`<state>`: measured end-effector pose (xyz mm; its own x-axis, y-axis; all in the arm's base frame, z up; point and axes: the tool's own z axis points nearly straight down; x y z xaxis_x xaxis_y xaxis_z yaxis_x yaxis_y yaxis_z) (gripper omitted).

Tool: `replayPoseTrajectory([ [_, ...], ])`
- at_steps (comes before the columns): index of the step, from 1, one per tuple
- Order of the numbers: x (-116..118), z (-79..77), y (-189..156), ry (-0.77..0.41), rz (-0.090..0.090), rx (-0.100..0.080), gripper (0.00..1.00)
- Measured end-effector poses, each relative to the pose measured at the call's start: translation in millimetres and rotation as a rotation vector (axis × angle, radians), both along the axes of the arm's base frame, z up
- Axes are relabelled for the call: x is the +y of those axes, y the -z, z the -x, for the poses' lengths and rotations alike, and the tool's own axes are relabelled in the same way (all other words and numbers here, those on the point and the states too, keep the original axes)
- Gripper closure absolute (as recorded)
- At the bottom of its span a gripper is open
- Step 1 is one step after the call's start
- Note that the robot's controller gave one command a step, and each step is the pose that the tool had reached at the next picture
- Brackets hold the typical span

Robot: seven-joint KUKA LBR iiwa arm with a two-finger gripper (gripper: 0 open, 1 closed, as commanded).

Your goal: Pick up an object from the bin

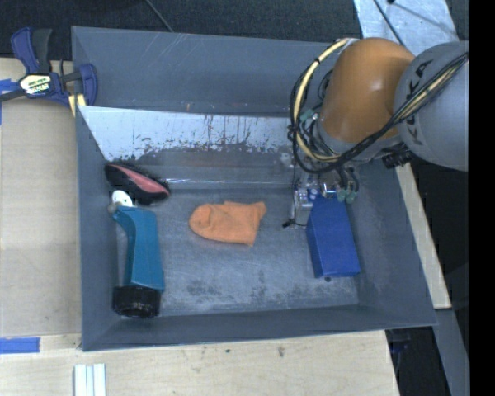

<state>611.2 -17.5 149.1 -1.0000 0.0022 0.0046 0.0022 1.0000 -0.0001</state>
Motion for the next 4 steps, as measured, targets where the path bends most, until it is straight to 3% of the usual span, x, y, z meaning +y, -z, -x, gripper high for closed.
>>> replayPoseTrajectory([
  [1,0,-1.6,-5,0.000,0.000,-0.008,0.00],
  [2,14,-6.7,37,-0.048,0.001,-0.017,0.00],
  [3,21,17.1,73,0.015,-0.001,-0.004,0.00],
  [4,52,0.9,78,-0.140,0.000,-0.011,1.00],
])
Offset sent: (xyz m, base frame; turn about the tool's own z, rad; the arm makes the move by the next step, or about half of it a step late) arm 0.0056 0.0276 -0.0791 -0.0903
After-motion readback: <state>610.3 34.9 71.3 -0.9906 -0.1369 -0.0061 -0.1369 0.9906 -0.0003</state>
